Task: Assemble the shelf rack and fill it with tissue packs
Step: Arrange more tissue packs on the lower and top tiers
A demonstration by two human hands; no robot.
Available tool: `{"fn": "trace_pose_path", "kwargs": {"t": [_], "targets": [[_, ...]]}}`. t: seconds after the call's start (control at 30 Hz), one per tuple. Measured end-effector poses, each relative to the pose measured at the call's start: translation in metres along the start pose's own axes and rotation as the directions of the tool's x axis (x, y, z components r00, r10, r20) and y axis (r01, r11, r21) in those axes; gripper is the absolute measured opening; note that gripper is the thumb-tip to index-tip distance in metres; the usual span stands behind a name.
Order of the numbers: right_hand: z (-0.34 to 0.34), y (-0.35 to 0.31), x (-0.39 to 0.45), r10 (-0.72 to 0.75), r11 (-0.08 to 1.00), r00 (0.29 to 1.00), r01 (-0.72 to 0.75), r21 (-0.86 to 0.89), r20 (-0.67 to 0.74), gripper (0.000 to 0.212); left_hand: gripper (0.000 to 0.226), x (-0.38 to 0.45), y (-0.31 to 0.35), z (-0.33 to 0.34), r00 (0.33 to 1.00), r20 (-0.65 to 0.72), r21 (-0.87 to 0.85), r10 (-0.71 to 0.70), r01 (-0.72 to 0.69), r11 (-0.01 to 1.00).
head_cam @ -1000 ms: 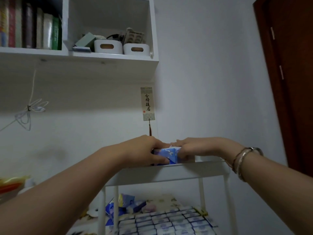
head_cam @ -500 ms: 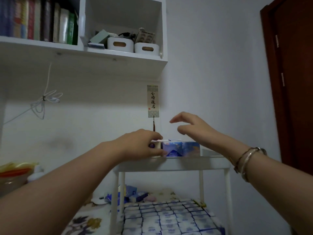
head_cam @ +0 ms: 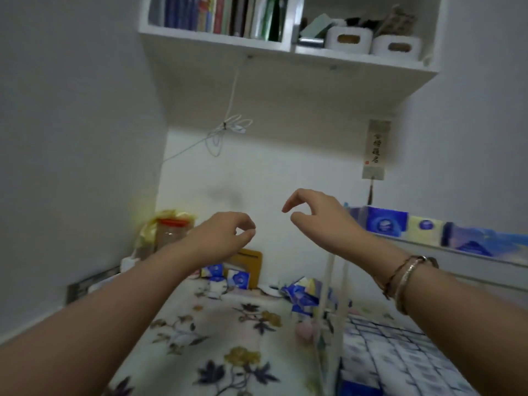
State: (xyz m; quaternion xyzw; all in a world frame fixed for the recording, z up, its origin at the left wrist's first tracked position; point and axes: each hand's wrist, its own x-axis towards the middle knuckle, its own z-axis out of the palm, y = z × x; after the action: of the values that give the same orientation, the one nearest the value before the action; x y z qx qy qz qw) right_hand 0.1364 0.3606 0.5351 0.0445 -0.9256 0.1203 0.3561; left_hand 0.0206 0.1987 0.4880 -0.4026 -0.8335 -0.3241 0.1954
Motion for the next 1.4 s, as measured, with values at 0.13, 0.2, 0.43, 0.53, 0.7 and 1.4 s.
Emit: {"fn": "trace_pose_path", "kwargs": {"t": [0.13,0.2,0.43,0.53,0.7,1.4], "targets": [[0.074,-0.007,0.013,0.039,0.999,0.991,-0.040,0.003,0.131,0.023,0.025,-0.021,-0.070,0.025,0.990,0.024,-0.069,-0.137,0.139,0.988],[0.115,0.003,0.018,0.112,0.994,0.973,-0.113,-0.008,0.203,0.022,0.024,-0.026,-0.103,0.048,0.978,0.048,-0.102,-0.204,0.208,0.973],[0.235,0.073,0.020,0.415,0.909,0.852,-0.401,-0.112,0.319,0.030,0.017,-0.014,-0.175,0.133,0.908,0.120,-0.218,-0.401,0.418,0.882],[0.265,0.104,0.021,0.488,0.873,0.815,-0.453,-0.182,0.312,0.042,0.029,0.004,-0.189,0.162,0.897,0.129,-0.212,-0.423,0.441,0.872],[0.281,0.158,0.029,0.639,0.743,0.766,-0.589,-0.318,0.074,0.050,0.051,0.038,-0.205,0.203,0.903,0.075,-0.068,-0.422,0.427,0.902],[0.301,0.204,0.019,0.693,0.596,0.719,-0.616,-0.515,-0.058,0.066,0.033,0.064,-0.208,0.230,0.935,-0.049,-0.029,-0.352,0.351,0.936]]}}
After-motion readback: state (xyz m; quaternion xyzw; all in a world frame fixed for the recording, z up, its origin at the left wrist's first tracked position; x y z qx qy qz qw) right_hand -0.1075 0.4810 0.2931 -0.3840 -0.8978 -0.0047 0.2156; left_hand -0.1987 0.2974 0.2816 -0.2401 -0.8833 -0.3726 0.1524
